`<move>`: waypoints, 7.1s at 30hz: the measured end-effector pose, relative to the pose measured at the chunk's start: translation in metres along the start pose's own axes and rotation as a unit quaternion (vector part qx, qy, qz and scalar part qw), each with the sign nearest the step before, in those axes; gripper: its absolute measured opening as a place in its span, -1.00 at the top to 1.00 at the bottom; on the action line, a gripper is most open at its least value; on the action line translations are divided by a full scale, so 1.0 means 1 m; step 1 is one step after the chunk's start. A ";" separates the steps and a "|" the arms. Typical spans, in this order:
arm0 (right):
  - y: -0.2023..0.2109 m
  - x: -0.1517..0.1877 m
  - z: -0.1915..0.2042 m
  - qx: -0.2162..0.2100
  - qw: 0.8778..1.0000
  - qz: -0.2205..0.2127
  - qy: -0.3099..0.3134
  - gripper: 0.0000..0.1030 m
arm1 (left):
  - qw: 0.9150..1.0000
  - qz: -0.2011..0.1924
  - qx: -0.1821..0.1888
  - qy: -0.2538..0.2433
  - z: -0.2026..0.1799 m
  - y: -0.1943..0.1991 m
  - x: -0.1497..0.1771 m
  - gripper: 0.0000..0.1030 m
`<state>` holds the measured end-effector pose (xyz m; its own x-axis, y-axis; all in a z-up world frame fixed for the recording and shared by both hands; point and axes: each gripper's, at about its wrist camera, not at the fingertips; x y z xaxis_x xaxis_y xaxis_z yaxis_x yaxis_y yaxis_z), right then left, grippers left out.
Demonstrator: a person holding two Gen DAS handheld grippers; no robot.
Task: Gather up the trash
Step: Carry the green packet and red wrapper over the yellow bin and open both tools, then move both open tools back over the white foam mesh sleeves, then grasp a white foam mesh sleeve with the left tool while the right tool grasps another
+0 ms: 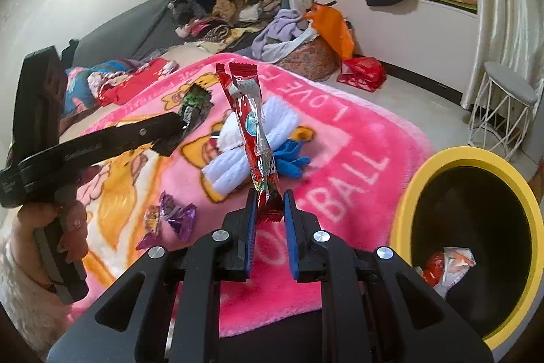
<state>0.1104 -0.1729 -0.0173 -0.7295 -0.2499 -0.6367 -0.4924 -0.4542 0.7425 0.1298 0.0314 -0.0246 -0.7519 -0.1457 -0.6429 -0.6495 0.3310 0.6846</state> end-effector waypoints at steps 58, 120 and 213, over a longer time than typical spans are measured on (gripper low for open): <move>0.055 0.035 -0.147 0.143 0.975 -0.047 -0.166 0.71 | 0.986 0.039 0.078 -0.142 -0.143 -0.055 0.013 0.43; 0.058 0.049 -0.175 0.143 0.963 -0.059 -0.223 -0.07 | 0.993 0.014 0.053 -0.106 -0.147 -0.071 0.016 -0.63; -0.069 -0.051 -0.023 -0.060 0.994 -0.023 -0.084 0.74 | 0.994 0.038 -0.001 0.103 0.061 -0.043 -0.006 0.80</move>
<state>0.1929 -0.1487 -0.0404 -0.7817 -0.0839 -0.6179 -0.4747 -0.5625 0.6769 0.1695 0.0749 -0.0709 -0.8058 -0.3080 -0.5058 -0.5901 0.3461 0.7293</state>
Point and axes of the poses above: each gripper's, at about its wrist camera, not at the fingertips, and y roughly against the way its jaws point, z to its left, x to its underside, and after that the axes turned 8 degrees about z, right-handed
